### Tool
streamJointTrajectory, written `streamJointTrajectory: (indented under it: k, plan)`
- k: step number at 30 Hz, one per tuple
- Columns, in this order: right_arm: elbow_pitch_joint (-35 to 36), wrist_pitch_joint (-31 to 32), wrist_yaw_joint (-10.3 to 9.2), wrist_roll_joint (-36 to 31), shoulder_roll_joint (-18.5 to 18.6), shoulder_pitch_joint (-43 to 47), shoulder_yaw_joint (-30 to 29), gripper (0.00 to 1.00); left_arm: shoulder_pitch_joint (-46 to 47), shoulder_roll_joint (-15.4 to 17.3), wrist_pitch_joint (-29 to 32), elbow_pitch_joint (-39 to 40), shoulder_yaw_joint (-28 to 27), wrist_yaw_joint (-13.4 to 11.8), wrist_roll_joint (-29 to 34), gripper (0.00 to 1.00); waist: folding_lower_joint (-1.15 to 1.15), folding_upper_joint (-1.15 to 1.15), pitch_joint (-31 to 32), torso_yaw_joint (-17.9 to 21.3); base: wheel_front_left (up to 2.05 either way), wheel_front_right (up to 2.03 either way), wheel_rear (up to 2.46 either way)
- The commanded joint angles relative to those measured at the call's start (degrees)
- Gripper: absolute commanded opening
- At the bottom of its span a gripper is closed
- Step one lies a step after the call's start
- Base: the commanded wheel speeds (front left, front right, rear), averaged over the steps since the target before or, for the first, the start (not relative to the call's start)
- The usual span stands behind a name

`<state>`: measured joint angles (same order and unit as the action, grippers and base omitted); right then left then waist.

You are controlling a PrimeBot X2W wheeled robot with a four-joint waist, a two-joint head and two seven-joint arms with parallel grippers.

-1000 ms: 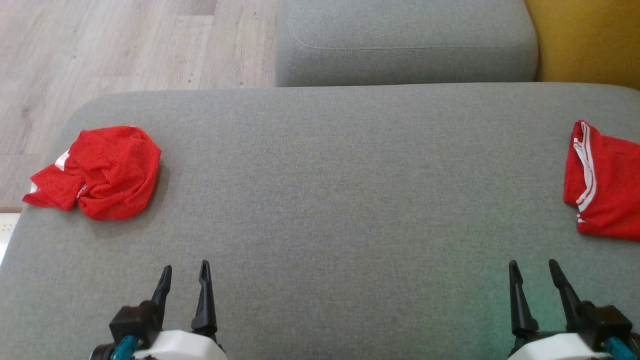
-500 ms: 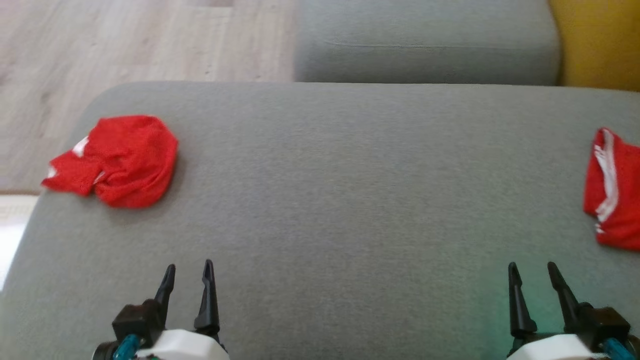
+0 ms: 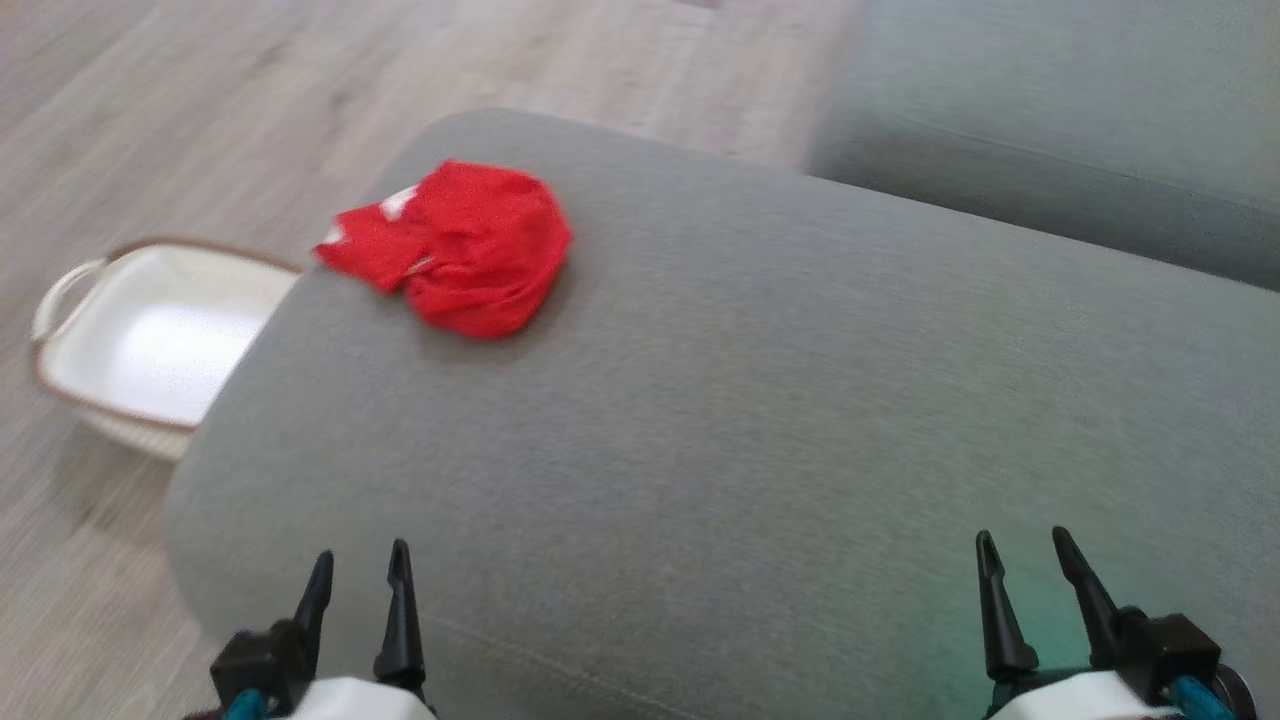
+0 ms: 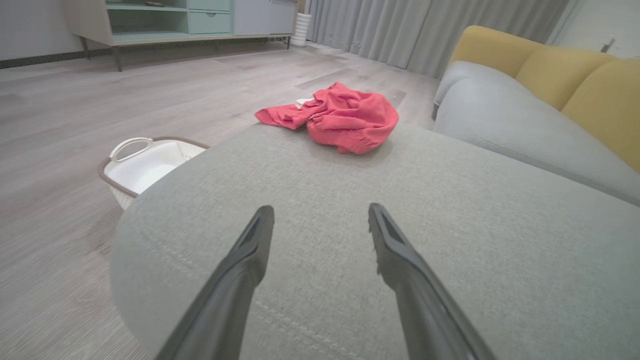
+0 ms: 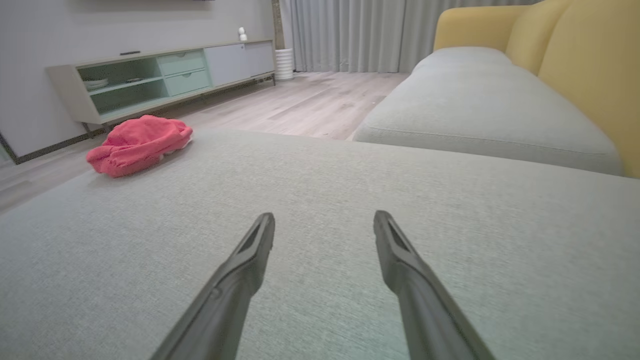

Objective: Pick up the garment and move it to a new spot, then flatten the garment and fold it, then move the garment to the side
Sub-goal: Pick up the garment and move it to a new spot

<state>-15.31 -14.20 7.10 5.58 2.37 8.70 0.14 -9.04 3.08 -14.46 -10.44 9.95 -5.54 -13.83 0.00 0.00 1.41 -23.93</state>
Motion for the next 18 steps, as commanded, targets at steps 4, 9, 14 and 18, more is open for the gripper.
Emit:
streamJointTrajectory:
  k: [4, 9, 14, 18]
  plan:
    - [1.7, -0.7, 0.39, -0.1, 0.5, -3.7, 1.6, 1.00, 1.5, -0.2, -0.5, 2.9, -2.5, -0.2, -0.5, 1.00, 0.00, 0.00, -1.4, -4.5, 0.00, 0.00, 0.00]
    - [2.5, -0.4, 0.39, -1.6, 0.5, -4.9, 1.2, 1.00, 3.8, -0.2, -0.5, 4.3, -3.1, -0.5, -1.9, 1.00, 0.00, 0.00, -5.0, -3.1, 0.00, 0.00, 0.00]
    - [5.6, 1.1, 0.39, -5.2, 0.5, -7.8, -0.3, 1.00, 11.8, -0.2, -0.5, 4.0, -5.0, 1.3, -3.2, 1.00, 0.00, 0.00, -12.9, -0.6, 0.00, 0.00, 0.00]
    - [8.9, 3.2, 0.39, -8.5, 0.7, -9.8, -1.7, 1.00, 22.3, 1.4, 0.8, -1.4, -6.2, 3.7, -5.4, 1.00, 0.00, 0.00, -19.5, 0.7, 0.00, 0.00, 0.00]
